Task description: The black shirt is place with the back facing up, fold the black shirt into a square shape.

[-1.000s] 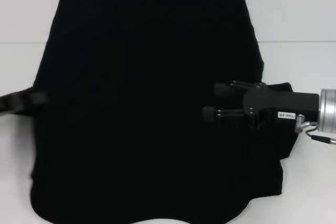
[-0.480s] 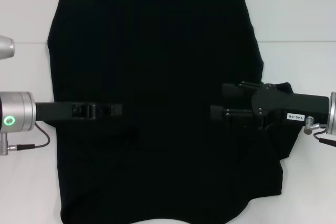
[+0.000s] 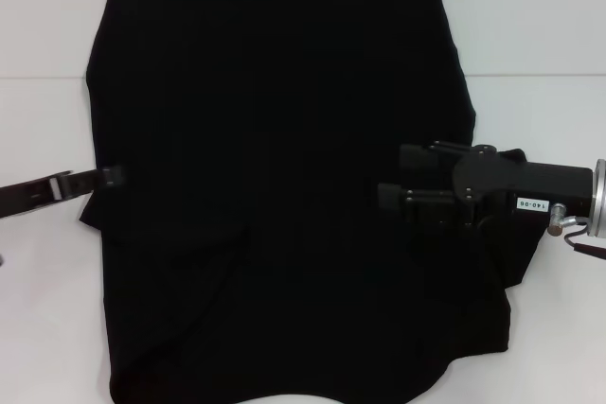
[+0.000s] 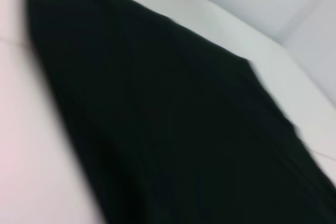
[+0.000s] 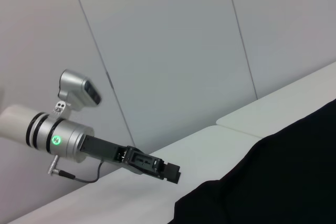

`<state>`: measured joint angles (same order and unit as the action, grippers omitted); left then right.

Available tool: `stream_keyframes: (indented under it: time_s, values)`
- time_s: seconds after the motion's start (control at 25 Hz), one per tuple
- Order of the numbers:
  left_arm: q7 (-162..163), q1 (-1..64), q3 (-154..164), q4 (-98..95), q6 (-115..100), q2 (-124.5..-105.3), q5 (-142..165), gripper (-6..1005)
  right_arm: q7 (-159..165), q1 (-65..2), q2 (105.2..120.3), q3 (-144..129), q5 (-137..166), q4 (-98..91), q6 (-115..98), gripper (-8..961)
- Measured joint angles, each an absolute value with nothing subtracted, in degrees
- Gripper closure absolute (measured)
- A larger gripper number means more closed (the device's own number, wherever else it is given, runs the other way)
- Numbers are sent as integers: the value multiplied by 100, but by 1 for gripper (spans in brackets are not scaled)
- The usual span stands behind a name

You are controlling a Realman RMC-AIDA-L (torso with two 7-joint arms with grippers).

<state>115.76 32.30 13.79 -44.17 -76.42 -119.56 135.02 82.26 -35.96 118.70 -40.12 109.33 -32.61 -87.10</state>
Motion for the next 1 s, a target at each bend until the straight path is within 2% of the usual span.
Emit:
stream_keyframes:
  time_s: [0.12,0.36,0.56,1.0]
  values:
    - [11663,3121,1257,-4425,-7324,-11957,13534,395,8237,-3602,11877,-4013,10933,-3261,-8731,60]
    - [11680,3124,1424,-4269,-6777,-11996,13675,171,8250,-3619,11888,-4015,10933,-3261,-8762,62]
    - [11681,3182,1747,-4135,-6408,-12008,13729,45,8255,-3627,11891,-4017,10933,-3260,-8772,63]
    - [11748,3252,2072,-4060,-6349,-12015,13827,88,8262,-3603,11881,-4009,10933,-3261,-8798,66]
